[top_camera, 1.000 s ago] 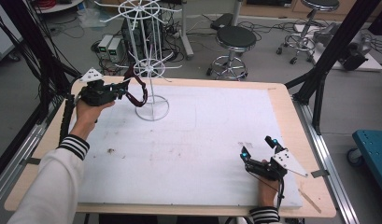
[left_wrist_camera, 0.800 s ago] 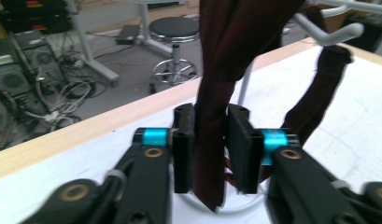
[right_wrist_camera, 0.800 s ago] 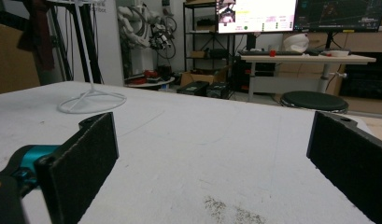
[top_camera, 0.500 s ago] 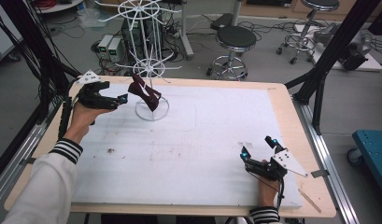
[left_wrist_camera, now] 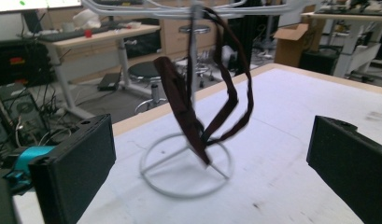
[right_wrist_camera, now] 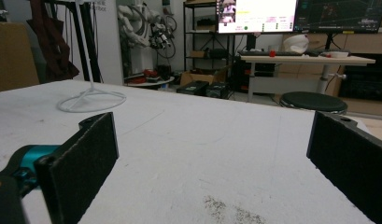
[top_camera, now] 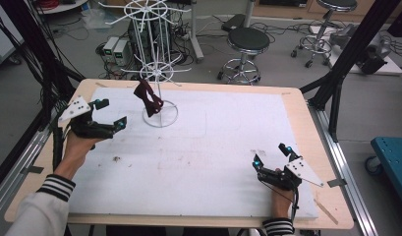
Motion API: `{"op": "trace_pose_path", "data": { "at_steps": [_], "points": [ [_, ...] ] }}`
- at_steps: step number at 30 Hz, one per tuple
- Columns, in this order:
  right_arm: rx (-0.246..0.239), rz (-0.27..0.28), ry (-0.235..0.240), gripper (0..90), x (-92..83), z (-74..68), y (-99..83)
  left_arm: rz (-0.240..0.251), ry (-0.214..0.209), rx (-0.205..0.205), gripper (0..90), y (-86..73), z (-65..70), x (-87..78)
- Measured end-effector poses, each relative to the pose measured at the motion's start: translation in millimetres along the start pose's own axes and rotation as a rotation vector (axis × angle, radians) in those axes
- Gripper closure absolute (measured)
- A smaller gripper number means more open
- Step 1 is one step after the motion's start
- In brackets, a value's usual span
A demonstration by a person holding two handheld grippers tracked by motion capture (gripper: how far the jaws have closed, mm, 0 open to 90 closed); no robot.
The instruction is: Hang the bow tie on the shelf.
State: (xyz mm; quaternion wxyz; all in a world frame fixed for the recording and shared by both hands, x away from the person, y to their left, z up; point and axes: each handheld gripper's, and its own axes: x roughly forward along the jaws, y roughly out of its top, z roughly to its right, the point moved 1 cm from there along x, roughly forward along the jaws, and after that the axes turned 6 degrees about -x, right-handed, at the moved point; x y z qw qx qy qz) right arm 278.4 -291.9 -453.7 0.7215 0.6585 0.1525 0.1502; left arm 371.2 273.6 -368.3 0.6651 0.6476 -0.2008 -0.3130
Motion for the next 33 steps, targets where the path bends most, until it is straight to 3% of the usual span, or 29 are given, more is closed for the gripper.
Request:
{"op": "trace_pose_path", "data": {
  "at_steps": [2,5,10,13,19,27,33],
  "points": [
    [-0.001,0.0,-0.001,1.4,0.1,-0.1,0.0,0.024,-0.024,0.006,1.7,-12.9,9.9,-12.9],
    [-0.002,0.0,-0.001,1.4,0.1,-0.1,0.0,0.049,-0.023,0.024,1.7,-25.1,16.4,-25.2],
    [-0.002,-0.002,-0.002,1.4,0.1,-0.1,0.1,0.092,-0.008,-0.016,1.7,-46.5,19.7,-43.0],
    [-0.002,-0.001,-0.001,1.4,0.1,-0.1,0.0,0.104,-0.006,-0.014,1.7,-61.0,22.8,-49.5],
    [-0.002,-0.001,-0.002,1.4,0.1,-0.1,0.0,0.123,0.003,0.01,1.7,-75.5,26.8,-55.0],
    [0.004,-0.002,0.001,1.3,-0.1,0.1,0.0,0.115,0.018,-0.001,1.7,-94.7,25.8,-56.0],
    [0.001,0.0,-0.001,1.4,0.1,0.0,-0.1,0.156,0.022,0.019,1.7,-96.7,27.2,-60.0]
  ]
}}
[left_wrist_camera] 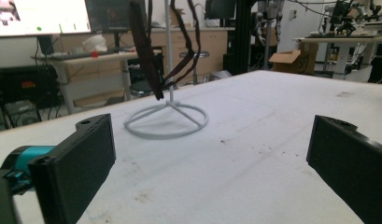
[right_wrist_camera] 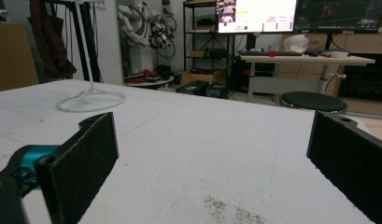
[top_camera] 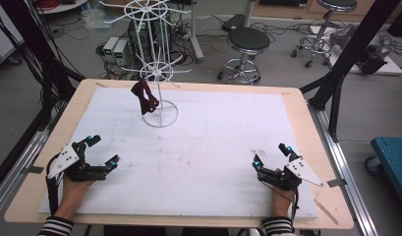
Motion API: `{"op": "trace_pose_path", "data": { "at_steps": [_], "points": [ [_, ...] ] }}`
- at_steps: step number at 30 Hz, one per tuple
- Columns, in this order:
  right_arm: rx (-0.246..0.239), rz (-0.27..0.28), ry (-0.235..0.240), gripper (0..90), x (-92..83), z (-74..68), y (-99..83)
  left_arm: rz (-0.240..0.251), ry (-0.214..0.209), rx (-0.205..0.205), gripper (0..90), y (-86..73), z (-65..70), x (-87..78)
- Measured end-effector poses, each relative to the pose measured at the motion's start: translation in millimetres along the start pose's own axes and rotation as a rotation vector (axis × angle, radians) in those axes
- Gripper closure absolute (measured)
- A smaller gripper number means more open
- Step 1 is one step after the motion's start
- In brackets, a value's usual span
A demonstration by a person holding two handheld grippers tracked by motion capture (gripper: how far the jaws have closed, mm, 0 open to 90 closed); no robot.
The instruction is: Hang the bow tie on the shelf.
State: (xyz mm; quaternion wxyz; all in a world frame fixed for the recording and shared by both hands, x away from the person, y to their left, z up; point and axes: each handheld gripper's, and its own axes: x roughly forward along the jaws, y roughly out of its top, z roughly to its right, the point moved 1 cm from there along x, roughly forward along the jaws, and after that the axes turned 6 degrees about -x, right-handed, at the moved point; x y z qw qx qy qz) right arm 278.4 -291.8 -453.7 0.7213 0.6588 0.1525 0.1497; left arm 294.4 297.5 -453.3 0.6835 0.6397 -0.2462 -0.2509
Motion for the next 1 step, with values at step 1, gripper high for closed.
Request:
{"op": "trace_pose_path", "data": {
  "at_steps": [1],
  "points": [
    [0.0,0.0,0.0,1.4,0.0,0.0,0.0,0.0,0.0,0.0,1.7,0.0,0.0,0.0]
  ]
}}
